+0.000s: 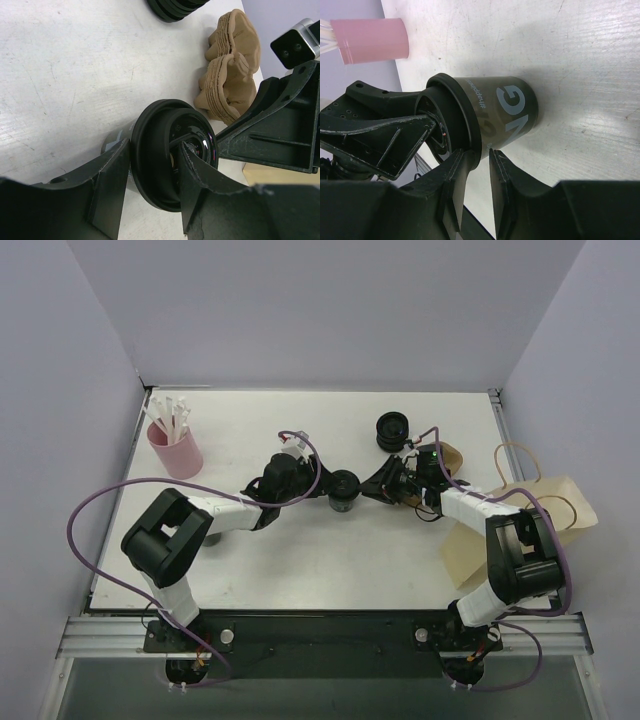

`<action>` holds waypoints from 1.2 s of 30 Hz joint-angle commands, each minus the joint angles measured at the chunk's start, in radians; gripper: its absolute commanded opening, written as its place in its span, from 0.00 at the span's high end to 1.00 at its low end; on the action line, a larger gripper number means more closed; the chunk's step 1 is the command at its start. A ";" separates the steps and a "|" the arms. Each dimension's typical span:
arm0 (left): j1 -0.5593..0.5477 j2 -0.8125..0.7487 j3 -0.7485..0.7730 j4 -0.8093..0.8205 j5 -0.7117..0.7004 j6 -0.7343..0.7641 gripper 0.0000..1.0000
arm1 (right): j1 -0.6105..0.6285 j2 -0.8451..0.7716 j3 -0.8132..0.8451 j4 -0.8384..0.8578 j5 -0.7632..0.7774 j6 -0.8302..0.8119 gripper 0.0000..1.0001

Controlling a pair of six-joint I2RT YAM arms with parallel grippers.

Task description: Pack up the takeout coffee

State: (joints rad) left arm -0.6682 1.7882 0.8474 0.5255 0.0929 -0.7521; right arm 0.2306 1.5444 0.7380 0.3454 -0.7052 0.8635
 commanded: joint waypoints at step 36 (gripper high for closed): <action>-0.016 0.177 -0.131 -0.608 -0.076 0.109 0.51 | 0.004 -0.015 0.038 0.007 -0.028 0.011 0.73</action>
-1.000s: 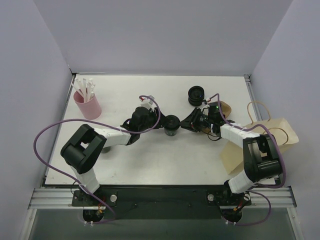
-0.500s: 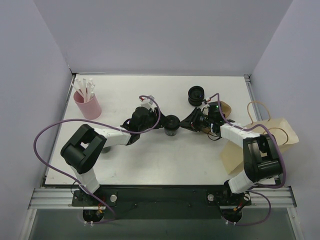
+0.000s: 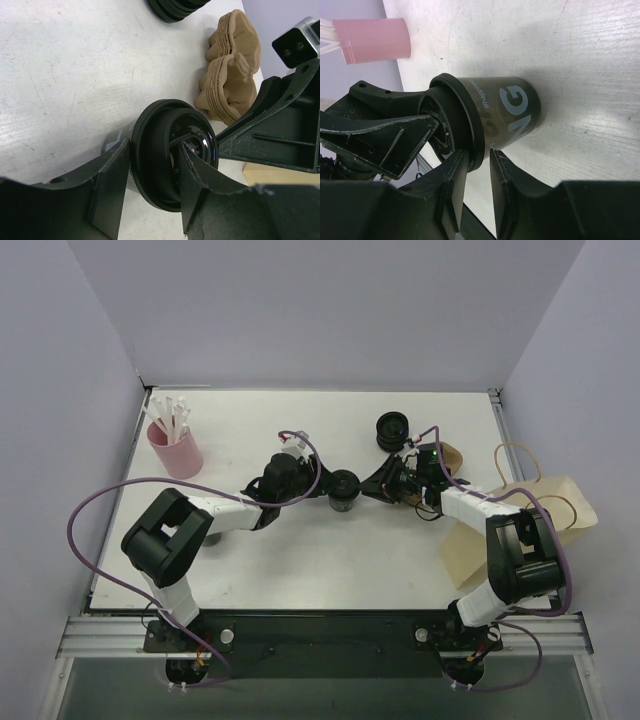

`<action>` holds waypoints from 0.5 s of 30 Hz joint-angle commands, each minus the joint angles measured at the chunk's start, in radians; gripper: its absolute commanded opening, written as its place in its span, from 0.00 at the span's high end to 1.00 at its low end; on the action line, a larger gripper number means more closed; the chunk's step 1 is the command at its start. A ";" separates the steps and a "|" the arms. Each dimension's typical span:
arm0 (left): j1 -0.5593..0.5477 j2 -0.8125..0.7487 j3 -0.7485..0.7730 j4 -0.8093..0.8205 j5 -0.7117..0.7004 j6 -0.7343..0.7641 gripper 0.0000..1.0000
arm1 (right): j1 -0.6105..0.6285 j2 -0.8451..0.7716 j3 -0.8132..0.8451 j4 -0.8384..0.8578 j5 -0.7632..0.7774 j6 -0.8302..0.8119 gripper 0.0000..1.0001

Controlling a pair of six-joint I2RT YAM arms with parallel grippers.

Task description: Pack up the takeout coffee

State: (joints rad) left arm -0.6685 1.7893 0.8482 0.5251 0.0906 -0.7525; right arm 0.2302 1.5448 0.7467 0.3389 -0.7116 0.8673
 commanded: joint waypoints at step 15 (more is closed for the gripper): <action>-0.019 0.185 -0.129 -0.611 -0.080 0.104 0.51 | 0.006 0.109 -0.111 0.199 0.008 0.030 0.77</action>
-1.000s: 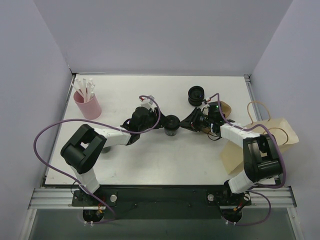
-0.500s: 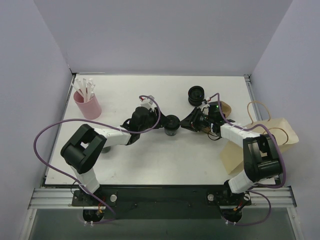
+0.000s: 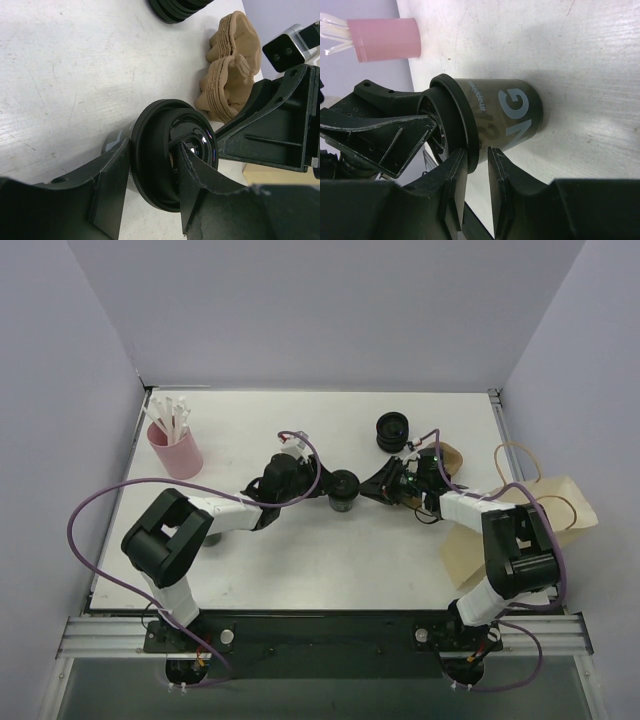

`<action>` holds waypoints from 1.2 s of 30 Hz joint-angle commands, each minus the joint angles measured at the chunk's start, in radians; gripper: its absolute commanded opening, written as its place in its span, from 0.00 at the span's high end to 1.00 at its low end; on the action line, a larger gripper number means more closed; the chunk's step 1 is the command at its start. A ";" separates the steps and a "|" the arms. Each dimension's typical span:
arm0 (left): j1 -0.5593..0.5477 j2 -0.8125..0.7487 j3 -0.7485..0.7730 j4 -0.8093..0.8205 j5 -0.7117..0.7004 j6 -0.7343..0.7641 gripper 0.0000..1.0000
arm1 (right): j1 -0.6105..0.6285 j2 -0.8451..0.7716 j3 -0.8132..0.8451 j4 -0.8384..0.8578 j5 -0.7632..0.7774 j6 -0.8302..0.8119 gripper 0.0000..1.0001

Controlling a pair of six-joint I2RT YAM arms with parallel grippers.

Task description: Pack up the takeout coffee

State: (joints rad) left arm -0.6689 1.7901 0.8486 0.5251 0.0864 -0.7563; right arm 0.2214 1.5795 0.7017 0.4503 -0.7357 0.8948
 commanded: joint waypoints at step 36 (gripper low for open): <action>-0.034 0.204 -0.180 -0.557 -0.093 0.009 0.52 | 0.108 0.200 -0.262 0.096 0.299 -0.059 0.86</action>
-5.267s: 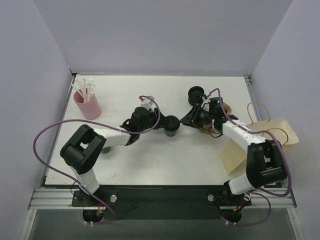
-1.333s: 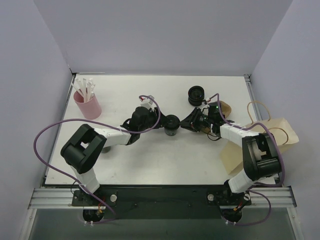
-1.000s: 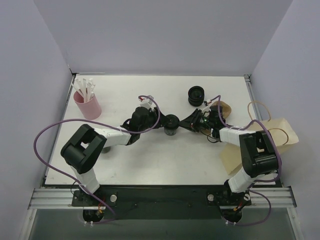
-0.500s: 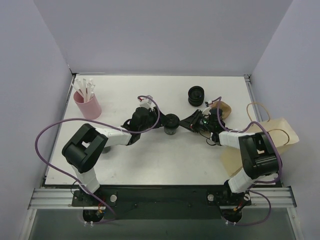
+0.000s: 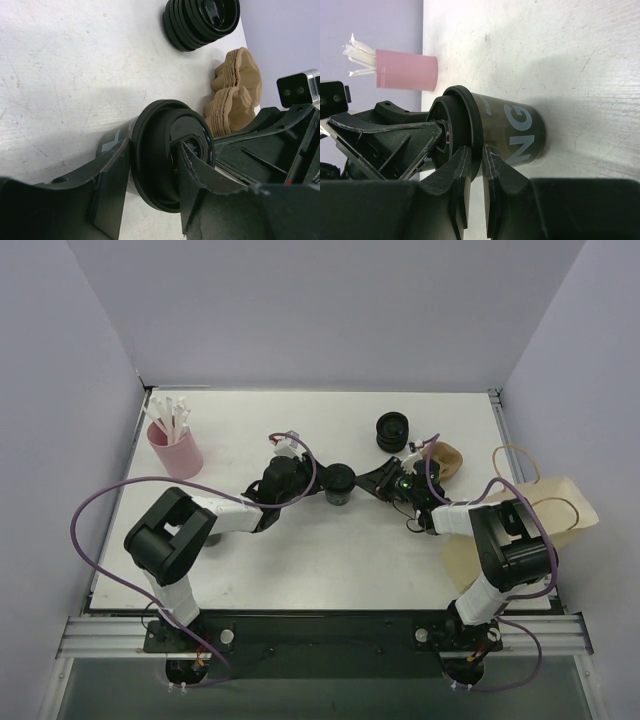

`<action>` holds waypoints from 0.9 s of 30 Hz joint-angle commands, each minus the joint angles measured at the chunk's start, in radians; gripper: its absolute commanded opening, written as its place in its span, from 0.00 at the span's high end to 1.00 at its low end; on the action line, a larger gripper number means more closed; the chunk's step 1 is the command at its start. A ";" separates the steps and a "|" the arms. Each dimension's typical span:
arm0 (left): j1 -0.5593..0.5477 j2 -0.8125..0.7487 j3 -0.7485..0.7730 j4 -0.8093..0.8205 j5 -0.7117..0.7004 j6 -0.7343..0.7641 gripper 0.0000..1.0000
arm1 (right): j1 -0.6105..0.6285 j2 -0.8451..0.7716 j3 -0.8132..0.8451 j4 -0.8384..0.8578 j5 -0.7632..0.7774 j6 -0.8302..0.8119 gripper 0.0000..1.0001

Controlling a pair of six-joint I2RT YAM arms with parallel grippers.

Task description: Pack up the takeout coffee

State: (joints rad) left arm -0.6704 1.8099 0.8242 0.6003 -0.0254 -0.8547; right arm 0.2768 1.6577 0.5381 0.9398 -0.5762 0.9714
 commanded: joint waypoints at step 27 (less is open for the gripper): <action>-0.024 -0.041 0.248 -0.976 0.117 0.238 0.36 | 0.015 -0.101 0.384 -0.762 -0.120 -0.258 0.67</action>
State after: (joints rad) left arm -0.6739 1.7241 1.0760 0.0021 0.0734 -0.7174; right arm 0.2882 1.5764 0.8711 0.2211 -0.6243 0.7380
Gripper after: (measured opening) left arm 0.634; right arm 0.327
